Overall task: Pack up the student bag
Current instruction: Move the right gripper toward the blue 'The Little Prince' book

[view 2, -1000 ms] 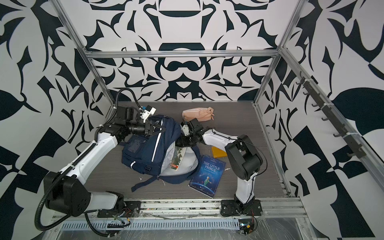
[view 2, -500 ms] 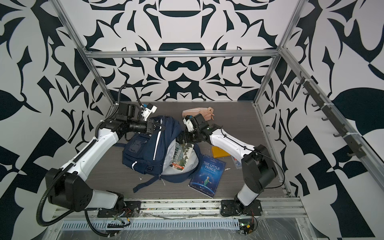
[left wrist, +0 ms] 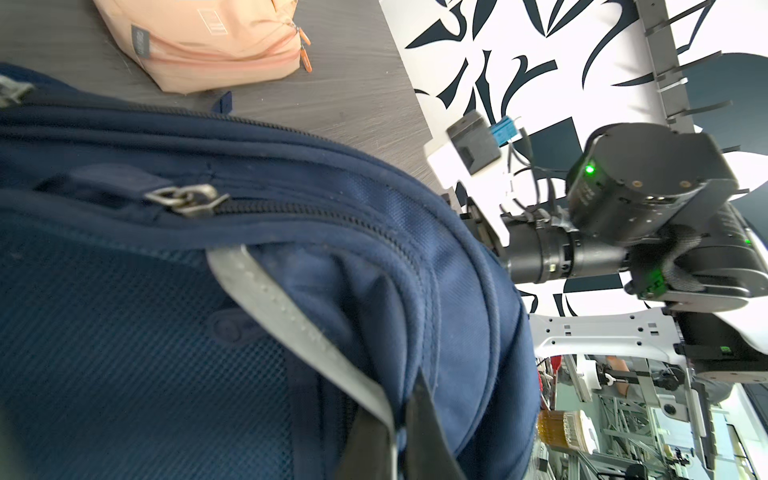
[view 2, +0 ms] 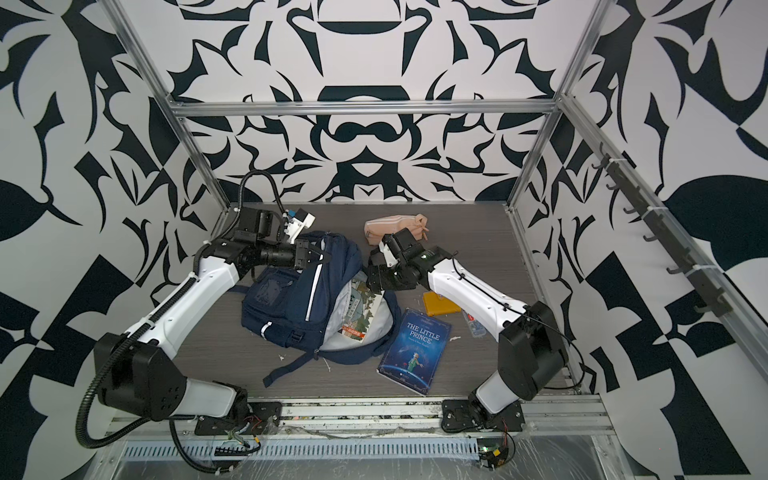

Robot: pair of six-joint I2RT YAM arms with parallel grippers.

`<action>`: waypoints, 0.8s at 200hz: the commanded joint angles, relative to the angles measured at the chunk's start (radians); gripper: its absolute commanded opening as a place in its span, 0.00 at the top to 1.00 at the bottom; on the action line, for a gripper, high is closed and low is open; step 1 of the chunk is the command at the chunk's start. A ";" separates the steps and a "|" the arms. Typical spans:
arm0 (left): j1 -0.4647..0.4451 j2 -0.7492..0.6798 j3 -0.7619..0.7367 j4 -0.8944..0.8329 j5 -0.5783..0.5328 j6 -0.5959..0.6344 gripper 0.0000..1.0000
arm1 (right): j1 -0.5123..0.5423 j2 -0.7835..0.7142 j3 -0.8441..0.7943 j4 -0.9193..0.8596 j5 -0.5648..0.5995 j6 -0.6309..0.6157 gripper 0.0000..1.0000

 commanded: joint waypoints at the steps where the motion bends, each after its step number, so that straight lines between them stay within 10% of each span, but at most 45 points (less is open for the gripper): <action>1: 0.004 -0.042 -0.002 0.048 0.050 0.024 1.00 | -0.007 -0.036 -0.026 -0.036 0.003 -0.014 0.34; 34: 0.004 -0.046 -0.003 0.056 0.041 0.002 1.00 | -0.007 0.021 -0.050 -0.062 0.038 -0.068 0.37; 62: 0.004 -0.049 -0.001 0.065 0.034 -0.011 1.00 | 0.010 0.079 -0.027 -0.122 0.131 -0.139 0.08; 103: 0.004 -0.044 -0.006 0.080 0.035 -0.021 1.00 | 0.061 0.216 0.073 -0.202 0.284 -0.255 0.04; 160: 0.004 -0.040 0.005 0.058 0.038 0.005 1.00 | 0.083 0.279 0.163 -0.256 0.700 -0.290 0.40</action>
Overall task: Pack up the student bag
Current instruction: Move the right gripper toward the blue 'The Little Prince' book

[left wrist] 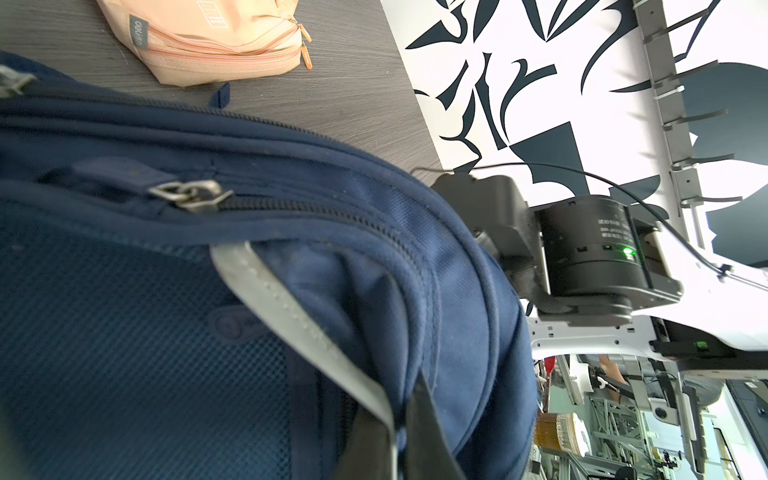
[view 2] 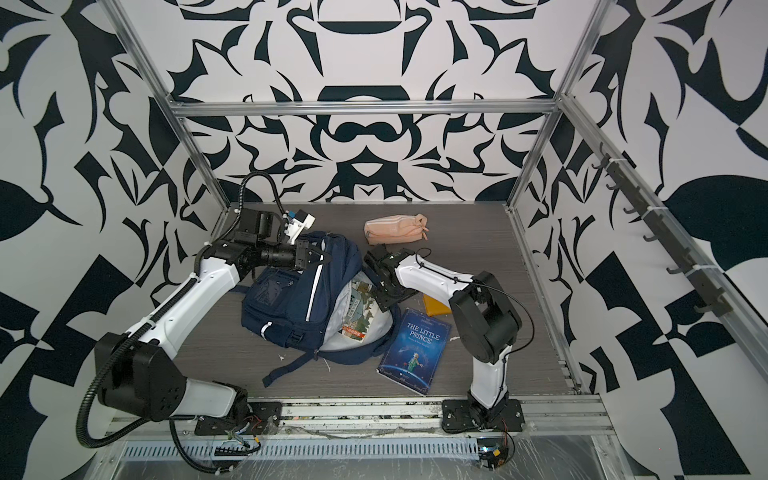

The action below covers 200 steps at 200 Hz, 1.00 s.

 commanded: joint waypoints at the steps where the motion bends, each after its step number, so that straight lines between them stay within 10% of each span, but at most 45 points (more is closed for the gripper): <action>1: 0.004 -0.038 0.017 0.036 0.036 0.036 1.00 | 0.002 -0.049 0.040 -0.049 0.261 -0.016 0.41; 35: 0.004 -0.032 0.032 0.001 0.038 0.073 1.00 | -0.005 -0.144 -0.016 0.042 0.313 0.042 0.80; 72: 0.006 -0.036 0.025 0.001 0.045 0.083 1.00 | -0.081 -0.263 -0.150 0.229 0.063 0.179 0.84; 158: 0.047 0.016 0.046 -0.080 -0.078 0.222 1.00 | -0.051 -0.352 -0.225 0.385 -0.312 0.183 0.37; 200: 0.046 0.050 0.066 -0.068 -0.142 0.169 0.51 | -0.072 -0.549 -0.369 0.329 -0.294 0.432 0.31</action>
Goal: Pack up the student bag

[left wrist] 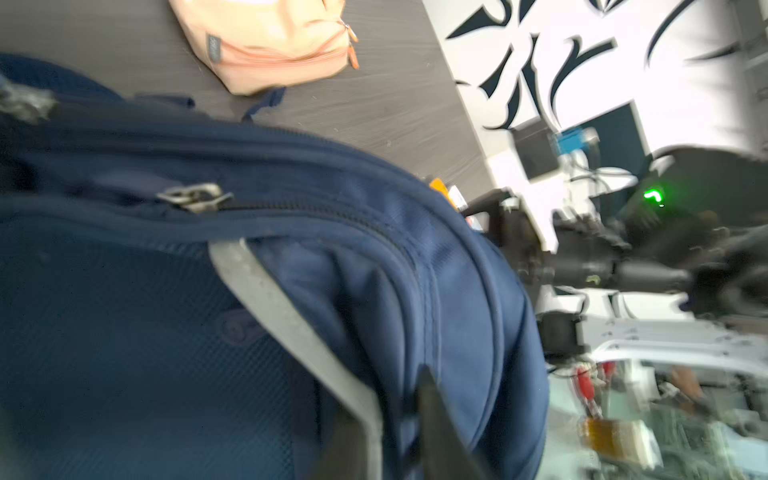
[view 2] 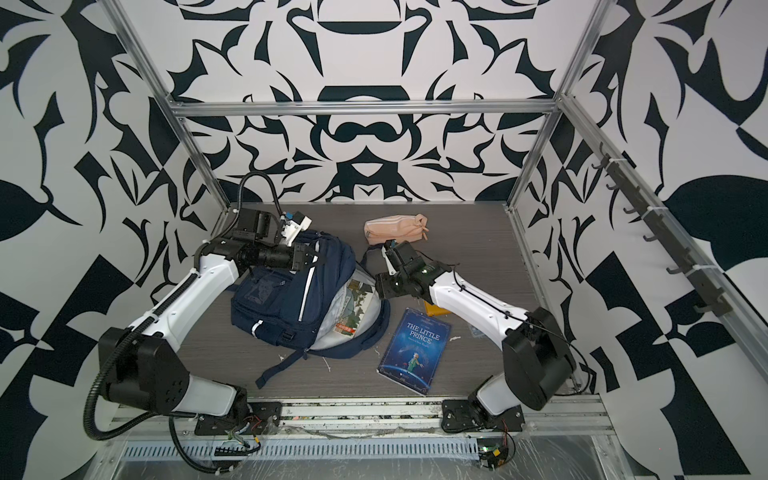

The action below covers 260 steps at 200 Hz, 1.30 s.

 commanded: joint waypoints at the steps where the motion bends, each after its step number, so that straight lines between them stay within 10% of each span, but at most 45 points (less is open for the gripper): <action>1: 0.005 0.004 0.050 0.009 -0.055 0.001 0.50 | -0.019 -0.144 -0.063 -0.053 -0.006 0.178 0.31; 44: -0.164 -0.093 0.102 -0.082 -0.391 0.040 0.24 | -0.080 -0.423 -0.158 -0.317 0.044 0.317 0.25; 119: -0.646 0.092 -0.027 0.108 -0.268 -0.347 0.22 | -0.352 -0.650 -0.513 -0.352 -0.187 0.479 0.22; 176: -0.675 0.354 0.030 0.136 -0.196 -0.380 0.31 | -0.384 -0.642 -0.668 -0.176 -0.198 0.578 0.22; 260: -0.669 0.572 0.083 0.114 -0.191 -0.378 0.33 | -0.382 -0.501 -0.728 -0.055 -0.166 0.549 0.64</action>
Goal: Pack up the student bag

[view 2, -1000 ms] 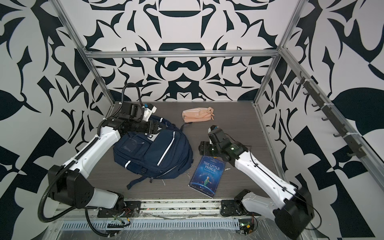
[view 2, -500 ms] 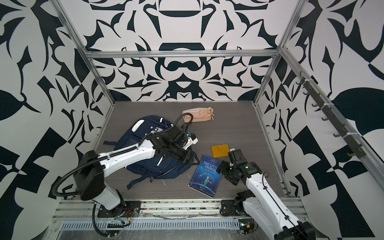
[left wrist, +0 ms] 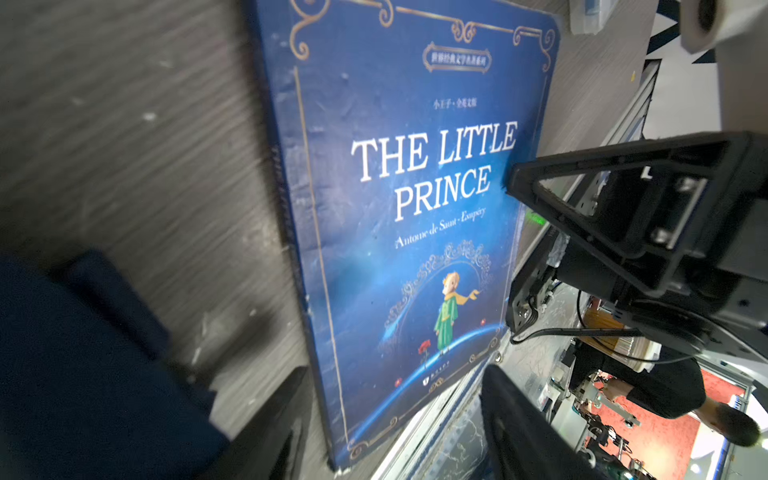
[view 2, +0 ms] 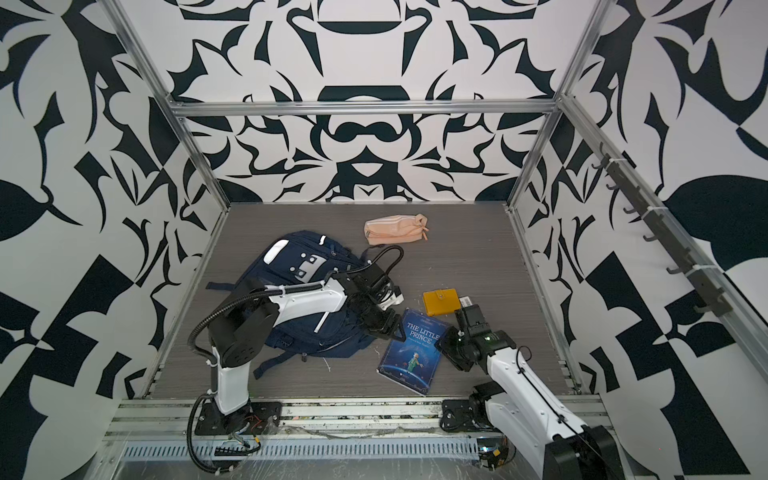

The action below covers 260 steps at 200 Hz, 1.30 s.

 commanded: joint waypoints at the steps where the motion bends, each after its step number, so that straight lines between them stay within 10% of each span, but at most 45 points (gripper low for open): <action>1: 0.007 0.061 0.014 -0.013 -0.025 -0.004 0.33 | 0.000 0.068 -0.031 0.072 0.009 -0.001 0.64; 207: -0.011 -0.024 -0.052 0.706 0.244 -0.238 0.40 | 0.004 0.055 -0.089 0.112 -0.002 0.039 0.80; 232: -0.014 -0.036 -0.009 0.587 0.205 -0.188 0.42 | 0.004 0.045 -0.094 0.105 0.000 0.042 0.81; 260: -0.012 -0.062 0.098 0.155 -0.104 0.001 0.46 | 0.004 0.027 -0.100 0.101 0.000 0.050 0.82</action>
